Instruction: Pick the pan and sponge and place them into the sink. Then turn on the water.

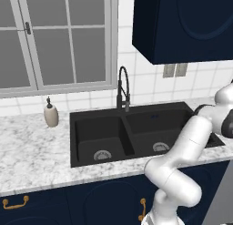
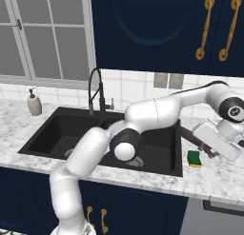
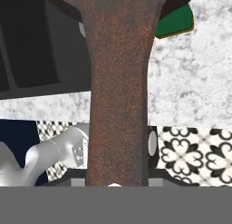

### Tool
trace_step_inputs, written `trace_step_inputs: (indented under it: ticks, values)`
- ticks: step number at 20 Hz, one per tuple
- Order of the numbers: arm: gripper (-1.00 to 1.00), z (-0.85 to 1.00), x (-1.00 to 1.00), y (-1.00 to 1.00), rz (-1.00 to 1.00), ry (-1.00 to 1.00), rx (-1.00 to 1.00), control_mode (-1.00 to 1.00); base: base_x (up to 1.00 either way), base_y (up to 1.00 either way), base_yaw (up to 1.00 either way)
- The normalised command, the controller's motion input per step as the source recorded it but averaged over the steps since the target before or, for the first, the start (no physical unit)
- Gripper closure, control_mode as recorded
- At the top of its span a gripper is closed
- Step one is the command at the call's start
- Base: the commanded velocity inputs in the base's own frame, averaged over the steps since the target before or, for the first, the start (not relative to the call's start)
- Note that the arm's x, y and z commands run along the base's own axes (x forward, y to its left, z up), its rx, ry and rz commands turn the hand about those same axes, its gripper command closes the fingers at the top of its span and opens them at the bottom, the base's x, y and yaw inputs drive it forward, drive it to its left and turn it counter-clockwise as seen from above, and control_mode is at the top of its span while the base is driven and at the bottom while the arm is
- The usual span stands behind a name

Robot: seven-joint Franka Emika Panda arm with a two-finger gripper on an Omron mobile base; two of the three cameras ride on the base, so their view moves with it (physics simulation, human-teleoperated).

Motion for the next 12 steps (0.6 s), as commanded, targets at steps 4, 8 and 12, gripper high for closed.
trace_step_inputs:
  ticks: [4, 8, 12]
  values:
    - [1.00, -0.08, -0.25, 1.00, 0.03, -0.28, -0.42, -1.00, 0.00, 0.00, 0.00]
    - [1.00, 0.00, -0.01, 1.00, 0.05, -0.15, -0.32, -1.00, 0.00, 0.00, 0.00]
    - [1.00, -0.02, 0.00, 1.00, 0.17, -0.06, -0.27, -1.00, 0.00, 0.00, 0.00]
